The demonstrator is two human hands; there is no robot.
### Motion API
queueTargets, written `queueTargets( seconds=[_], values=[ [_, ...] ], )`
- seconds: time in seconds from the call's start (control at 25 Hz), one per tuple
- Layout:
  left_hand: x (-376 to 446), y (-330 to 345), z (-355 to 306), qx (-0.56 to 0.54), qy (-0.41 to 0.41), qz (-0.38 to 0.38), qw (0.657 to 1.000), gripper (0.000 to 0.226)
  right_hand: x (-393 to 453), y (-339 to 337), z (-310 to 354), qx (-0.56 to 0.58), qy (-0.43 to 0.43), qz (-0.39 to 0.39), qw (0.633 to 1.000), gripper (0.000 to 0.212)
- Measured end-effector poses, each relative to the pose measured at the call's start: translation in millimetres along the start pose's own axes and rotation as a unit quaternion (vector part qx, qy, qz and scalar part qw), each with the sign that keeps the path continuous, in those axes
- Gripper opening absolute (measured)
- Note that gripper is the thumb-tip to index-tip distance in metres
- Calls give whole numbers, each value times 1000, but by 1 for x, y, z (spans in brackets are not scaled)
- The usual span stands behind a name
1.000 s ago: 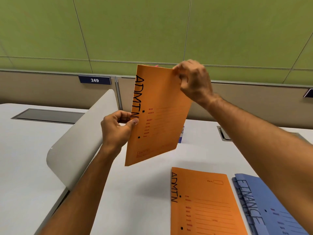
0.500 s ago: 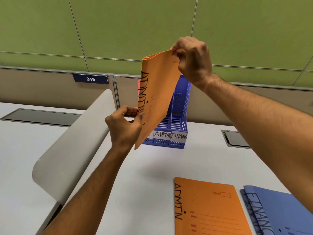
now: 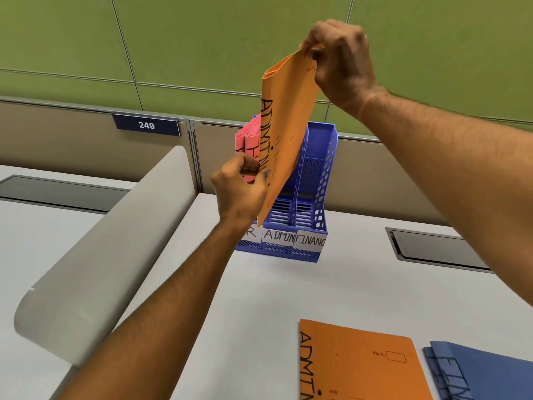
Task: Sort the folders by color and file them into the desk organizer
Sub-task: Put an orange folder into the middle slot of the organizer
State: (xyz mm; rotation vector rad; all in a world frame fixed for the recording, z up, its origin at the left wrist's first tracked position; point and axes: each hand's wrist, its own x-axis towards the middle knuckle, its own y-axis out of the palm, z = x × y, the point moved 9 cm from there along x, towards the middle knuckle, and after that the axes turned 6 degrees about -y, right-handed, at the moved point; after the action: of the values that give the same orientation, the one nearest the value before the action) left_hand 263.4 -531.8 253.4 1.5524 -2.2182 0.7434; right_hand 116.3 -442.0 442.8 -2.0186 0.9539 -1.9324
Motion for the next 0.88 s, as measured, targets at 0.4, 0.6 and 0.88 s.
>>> queueTargets(
  seconds=[0.4, 0.6, 0.88],
  values=[
    [20, 34, 26, -22, -18, 11, 1000, 20, 8, 42, -22, -32, -11, 38, 999, 25],
    [22, 42, 28, -24, -23, 21, 999, 22, 7, 49, -27, -46, -11, 46, 998, 25],
    [19, 51, 24, -19, -14, 38, 999, 22, 4, 53, -33, -51, -21, 54, 997, 24]
  ],
)
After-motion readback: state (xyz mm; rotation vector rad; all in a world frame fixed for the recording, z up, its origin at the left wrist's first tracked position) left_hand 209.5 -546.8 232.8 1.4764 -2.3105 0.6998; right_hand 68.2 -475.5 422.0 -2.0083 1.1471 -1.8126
